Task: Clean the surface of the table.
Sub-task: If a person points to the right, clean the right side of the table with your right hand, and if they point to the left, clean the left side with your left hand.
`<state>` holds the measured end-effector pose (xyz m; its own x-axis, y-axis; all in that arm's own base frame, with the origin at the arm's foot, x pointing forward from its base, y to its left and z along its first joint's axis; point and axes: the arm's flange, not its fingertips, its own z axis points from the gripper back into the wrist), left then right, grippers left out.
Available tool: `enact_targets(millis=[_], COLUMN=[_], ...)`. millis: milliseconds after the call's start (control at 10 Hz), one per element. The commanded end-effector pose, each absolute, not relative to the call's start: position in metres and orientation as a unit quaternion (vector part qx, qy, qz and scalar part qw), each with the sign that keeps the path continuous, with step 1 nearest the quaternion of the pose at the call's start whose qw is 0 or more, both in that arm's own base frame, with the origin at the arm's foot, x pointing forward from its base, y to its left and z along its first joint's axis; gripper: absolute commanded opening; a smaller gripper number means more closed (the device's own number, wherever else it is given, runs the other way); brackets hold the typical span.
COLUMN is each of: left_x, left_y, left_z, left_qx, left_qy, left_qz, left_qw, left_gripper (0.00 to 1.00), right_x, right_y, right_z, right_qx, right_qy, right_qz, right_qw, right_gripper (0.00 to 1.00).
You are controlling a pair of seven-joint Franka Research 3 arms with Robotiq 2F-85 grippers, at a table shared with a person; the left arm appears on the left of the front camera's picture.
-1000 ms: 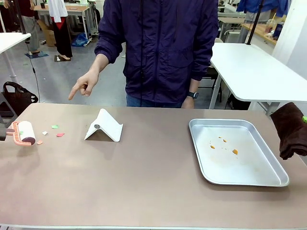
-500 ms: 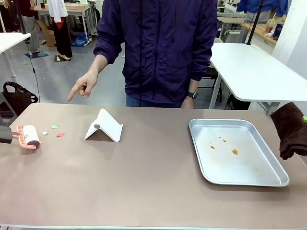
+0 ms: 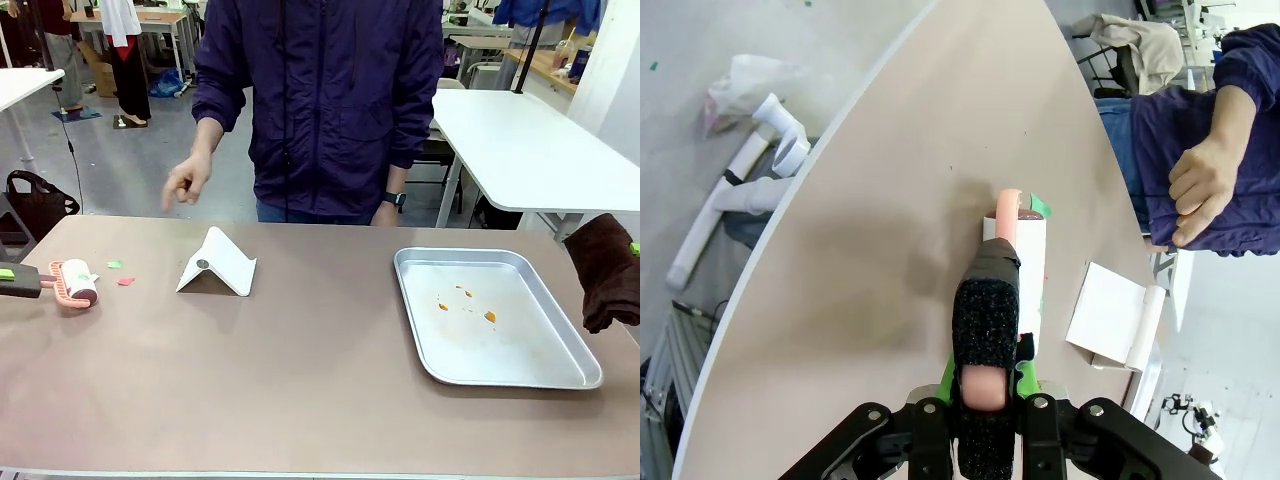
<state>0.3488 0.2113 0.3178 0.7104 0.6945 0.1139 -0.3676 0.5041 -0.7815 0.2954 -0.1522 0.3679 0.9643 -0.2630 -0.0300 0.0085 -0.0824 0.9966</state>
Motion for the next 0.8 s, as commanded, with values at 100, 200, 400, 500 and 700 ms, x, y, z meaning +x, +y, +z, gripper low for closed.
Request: enact_targets(millis=[100,200,400,500,700], left_x=[0.367,0.375,0.389,0.395,0.406], left_y=[0.198,0.192,0.181,0.175,0.164], left_z=[0.294,0.291,0.285,0.282,0.279], left_qx=[-0.369,-0.371,-0.377,-0.377,-0.378], left_qy=[-0.177,-0.171,-0.157,-0.151,-0.148], left_qz=[0.33,0.328,0.329,0.329,0.324], left_qw=[0.851,0.852,0.852,0.853,0.855], left_gripper=[0.22,0.22,0.22,0.22,0.22], right_x=[0.295,0.295,0.295,0.295,0.295], right_y=[-0.151,-0.151,-0.151,-0.151,-0.151], right_z=[0.373,0.373,0.373,0.373,0.373], right_qx=[0.726,0.726,0.726,0.726,0.726], right_qy=[-0.089,-0.089,-0.089,-0.089,-0.089], right_qz=[-0.1,-0.1,-0.1,-0.1,-0.1], right_qw=[0.674,0.674,0.674,0.674,0.674], right_gripper=[0.0,0.0,0.0,0.0,0.0])
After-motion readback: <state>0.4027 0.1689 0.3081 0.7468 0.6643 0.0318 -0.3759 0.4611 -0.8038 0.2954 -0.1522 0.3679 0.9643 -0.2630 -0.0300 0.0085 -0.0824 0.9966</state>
